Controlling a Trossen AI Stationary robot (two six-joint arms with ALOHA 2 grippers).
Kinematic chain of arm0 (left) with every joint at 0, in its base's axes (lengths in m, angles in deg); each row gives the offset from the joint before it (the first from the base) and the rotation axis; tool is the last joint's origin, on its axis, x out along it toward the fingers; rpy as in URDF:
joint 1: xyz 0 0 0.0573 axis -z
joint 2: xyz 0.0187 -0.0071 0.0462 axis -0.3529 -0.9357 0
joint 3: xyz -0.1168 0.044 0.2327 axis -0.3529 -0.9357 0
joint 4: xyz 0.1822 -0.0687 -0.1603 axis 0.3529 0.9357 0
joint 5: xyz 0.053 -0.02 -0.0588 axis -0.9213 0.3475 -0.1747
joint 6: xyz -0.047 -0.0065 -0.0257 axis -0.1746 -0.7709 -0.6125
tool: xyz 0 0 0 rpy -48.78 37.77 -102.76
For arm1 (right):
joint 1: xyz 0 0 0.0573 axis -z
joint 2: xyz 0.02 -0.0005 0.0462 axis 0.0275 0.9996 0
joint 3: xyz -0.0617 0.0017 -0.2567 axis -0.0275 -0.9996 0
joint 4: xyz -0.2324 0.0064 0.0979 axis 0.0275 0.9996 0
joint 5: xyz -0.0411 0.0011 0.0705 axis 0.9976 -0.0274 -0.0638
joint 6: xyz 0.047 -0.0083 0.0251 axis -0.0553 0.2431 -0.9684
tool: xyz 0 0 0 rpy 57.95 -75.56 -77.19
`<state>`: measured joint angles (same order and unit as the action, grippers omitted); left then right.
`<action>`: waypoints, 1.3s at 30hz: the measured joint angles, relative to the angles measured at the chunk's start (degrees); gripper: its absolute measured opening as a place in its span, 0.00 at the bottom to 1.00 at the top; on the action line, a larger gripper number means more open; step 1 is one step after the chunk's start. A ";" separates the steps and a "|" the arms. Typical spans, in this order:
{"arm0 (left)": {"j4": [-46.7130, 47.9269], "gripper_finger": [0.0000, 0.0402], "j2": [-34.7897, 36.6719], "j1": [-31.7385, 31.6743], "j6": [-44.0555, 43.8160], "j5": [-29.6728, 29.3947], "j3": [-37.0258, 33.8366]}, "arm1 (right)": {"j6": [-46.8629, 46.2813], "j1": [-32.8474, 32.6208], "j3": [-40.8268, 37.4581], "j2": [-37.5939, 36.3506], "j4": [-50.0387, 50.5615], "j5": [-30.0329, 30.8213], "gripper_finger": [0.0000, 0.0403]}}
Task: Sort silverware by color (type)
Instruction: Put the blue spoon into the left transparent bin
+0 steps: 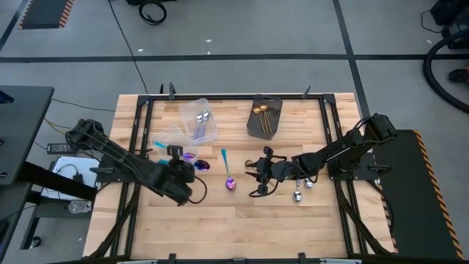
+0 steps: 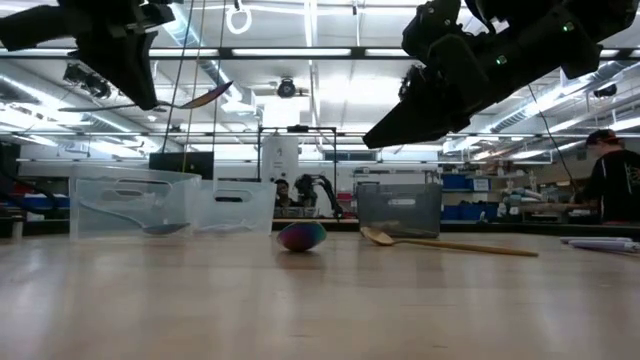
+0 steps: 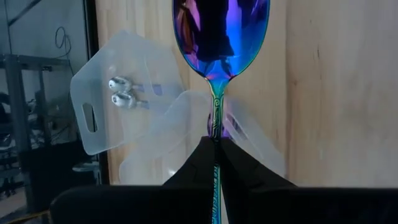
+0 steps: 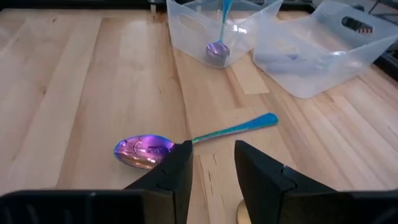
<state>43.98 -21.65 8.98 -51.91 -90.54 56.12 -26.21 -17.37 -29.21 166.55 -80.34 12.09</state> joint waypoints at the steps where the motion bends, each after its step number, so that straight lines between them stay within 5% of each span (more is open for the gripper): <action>1: -0.28 0.03 0.81 0.00 0.20 0.00 -0.81 | -0.30 -0.05 0.00 0.00 0.22 0.00 0.32; 10: -0.26 0.03 6.03 -1.09 6.11 0.03 -9.38 | -0.79 -0.48 0.00 0.00 0.51 1.18 0.32; 21: -2.04 0.03 13.53 -11.16 17.85 1.63 -16.55 | -0.30 -0.63 0.00 0.00 -0.22 1.31 0.32; 39: -10.15 0.03 13.92 -23.96 33.20 4.33 -22.27 | -0.03 -0.74 0.00 0.00 0.24 1.29 0.32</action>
<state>33.83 -7.72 -14.98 -18.72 -86.21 33.85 -26.24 -18.11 -29.21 166.55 -80.10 13.38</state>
